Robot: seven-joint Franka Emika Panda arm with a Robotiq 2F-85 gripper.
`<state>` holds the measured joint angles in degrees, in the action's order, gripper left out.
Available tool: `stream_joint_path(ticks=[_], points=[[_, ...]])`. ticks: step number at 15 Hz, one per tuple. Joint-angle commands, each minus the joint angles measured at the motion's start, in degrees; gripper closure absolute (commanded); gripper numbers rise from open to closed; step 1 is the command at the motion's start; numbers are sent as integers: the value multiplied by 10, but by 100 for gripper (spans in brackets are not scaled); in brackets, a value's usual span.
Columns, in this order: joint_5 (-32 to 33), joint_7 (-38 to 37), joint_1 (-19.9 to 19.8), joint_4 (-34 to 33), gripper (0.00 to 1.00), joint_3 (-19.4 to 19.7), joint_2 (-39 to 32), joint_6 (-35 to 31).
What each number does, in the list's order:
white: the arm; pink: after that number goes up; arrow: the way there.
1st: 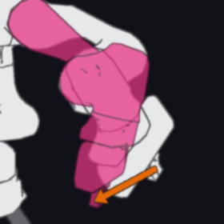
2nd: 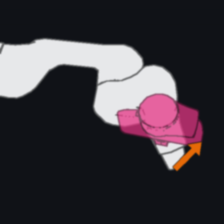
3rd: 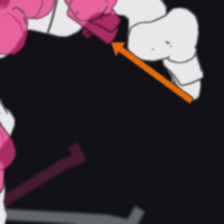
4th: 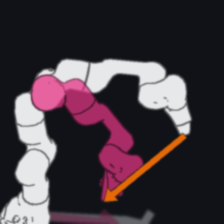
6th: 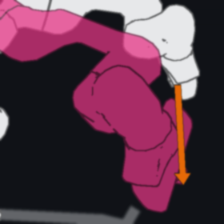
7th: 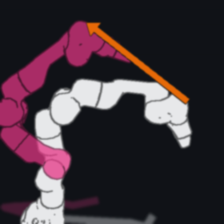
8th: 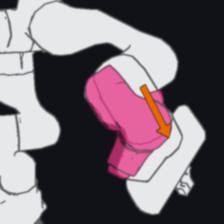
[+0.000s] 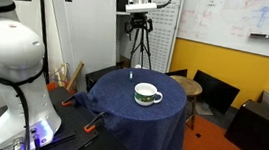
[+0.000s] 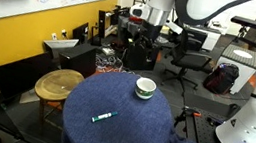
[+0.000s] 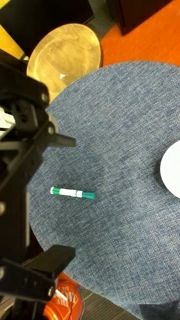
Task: Put the marker into the mug.
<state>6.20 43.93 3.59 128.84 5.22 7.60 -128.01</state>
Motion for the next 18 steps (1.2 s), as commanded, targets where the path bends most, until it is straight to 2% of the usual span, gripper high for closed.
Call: stream_joint_path(ticks=[1,8,12,18], points=[[-1,5,-11,-10,0,-15,-15,2],[-1,6,-14,-14,0,-19,-25,2],[-6,13,-15,-7,0,-19,-34,-53],[-39,38,-9,1,0,-34,-89,-188]])
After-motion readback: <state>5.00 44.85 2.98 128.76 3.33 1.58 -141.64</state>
